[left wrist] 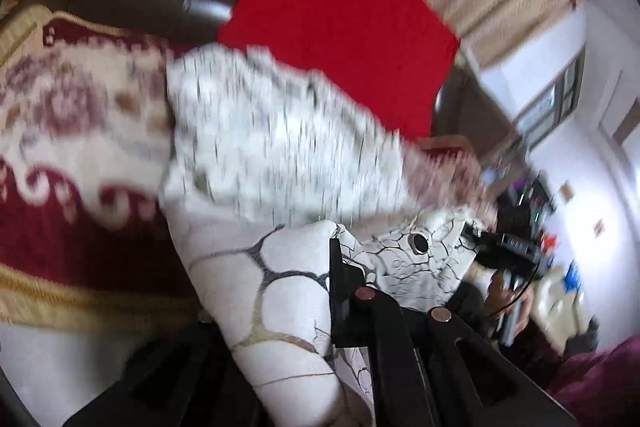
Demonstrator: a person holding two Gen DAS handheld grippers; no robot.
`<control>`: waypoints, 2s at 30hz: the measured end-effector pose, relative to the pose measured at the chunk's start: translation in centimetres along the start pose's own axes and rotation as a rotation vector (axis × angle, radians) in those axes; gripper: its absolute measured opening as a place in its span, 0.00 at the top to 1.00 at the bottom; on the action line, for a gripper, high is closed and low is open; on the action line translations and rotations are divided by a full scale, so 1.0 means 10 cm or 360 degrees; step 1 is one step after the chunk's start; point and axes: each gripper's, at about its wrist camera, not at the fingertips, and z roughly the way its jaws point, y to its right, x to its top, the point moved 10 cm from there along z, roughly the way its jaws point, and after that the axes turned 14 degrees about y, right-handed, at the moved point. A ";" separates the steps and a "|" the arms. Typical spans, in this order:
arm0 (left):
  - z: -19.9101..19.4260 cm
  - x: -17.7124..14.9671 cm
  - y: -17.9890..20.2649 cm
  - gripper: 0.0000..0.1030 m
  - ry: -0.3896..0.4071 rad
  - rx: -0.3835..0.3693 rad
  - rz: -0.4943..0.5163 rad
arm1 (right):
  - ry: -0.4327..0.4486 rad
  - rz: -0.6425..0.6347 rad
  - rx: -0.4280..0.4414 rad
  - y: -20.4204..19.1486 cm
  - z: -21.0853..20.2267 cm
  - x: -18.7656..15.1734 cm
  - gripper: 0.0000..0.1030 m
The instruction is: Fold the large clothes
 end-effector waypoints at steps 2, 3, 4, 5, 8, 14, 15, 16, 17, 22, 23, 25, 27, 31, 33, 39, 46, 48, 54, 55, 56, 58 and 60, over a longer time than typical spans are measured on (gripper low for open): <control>0.04 0.38 -0.10 0.98 0.0084 0.0004 -0.0038 | 0.0144 0.0045 0.0051 -0.06 0.01 0.43 0.91; 0.10 0.58 -0.20 0.98 0.0116 0.0026 -0.0068 | 0.0213 0.0068 0.0056 -0.09 0.14 0.54 0.91; 0.20 0.71 -0.25 0.98 0.0129 0.0035 -0.0111 | 0.0296 0.0089 0.0050 -0.05 0.14 0.76 0.91; 0.33 0.89 -0.37 0.98 0.0133 0.0038 -0.0181 | 0.0387 0.0110 0.0032 -0.04 0.12 0.98 0.91; 0.91 1.21 -0.69 0.98 0.0052 0.0057 -0.0281 | 0.0648 0.0269 -0.0001 0.35 0.12 1.88 0.91; 1.81 0.98 -1.44 0.88 -0.0161 0.0266 -0.0511 | 0.0527 0.0251 -0.0261 0.76 0.81 2.26 0.87; 1.85 0.90 -1.50 0.83 -0.0174 0.0272 -0.0545 | 0.0434 0.0190 -0.0340 0.81 0.86 2.14 0.85; 1.85 0.83 -1.54 0.71 -0.0177 0.0269 -0.0565 | 0.0362 0.0134 -0.0397 0.83 0.92 2.05 0.79; 1.84 0.78 -1.54 0.62 -0.0169 0.0253 -0.0579 | 0.0257 0.0075 -0.0472 0.89 0.95 1.90 0.65; 1.69 0.74 -1.42 0.33 -0.0112 0.0229 -0.0514 | 0.0160 0.0180 -0.0389 0.85 0.74 1.55 0.24; 1.62 0.76 -1.38 0.28 -0.0110 0.0237 -0.0486 | 0.0164 0.0175 -0.0356 0.74 0.67 1.53 0.20; 1.56 0.75 -1.28 0.25 -0.0133 0.0244 -0.0434 | 0.0121 0.0139 -0.0316 0.53 0.66 1.44 0.18; 1.48 0.75 -1.23 0.25 -0.0145 0.0234 -0.0388 | 0.0038 0.0052 -0.0314 0.38 0.78 1.33 0.17; 1.44 0.65 -1.09 0.53 -0.0180 0.0300 -0.0194 | -0.0273 -0.0232 -0.0620 0.47 1.11 0.87 0.35; 1.42 0.58 -1.05 0.85 -0.0212 0.0361 -0.0090 | -0.0450 -0.0352 -0.0745 0.54 1.17 0.58 0.87; 1.11 0.97 -0.84 0.93 -0.0030 0.0161 -0.0153 | -0.0205 -0.0376 -0.0521 0.01 0.97 0.93 0.92; 1.37 1.70 -1.15 0.93 0.0133 0.0185 -0.0322 | 0.0260 -0.0097 -0.0455 0.22 1.13 2.21 0.92; 1.62 1.74 -1.43 0.93 0.0112 0.0299 -0.0383 | 0.0342 0.0042 -0.0501 0.55 1.29 2.46 0.93; 2.06 1.43 -2.08 0.88 0.0046 0.0410 -0.0688 | 0.0376 0.0593 -0.0605 1.78 1.64 2.49 0.86; 2.04 1.40 -2.09 0.82 0.0069 0.0425 -0.0691 | 0.0366 0.0674 -0.0596 1.89 1.64 2.42 0.77; 1.99 1.39 -2.09 0.71 0.0111 0.0436 -0.0677 | 0.0373 0.0738 -0.0559 1.95 1.62 2.36 0.62; 1.82 1.46 -2.09 0.49 0.0233 0.0470 -0.0645 | 0.0410 0.0762 -0.0490 1.95 1.55 2.31 0.31; 1.51 1.62 -2.09 0.35 0.0476 0.0490 -0.0654 | 0.0586 0.0693 -0.0543 1.90 1.28 2.37 0.20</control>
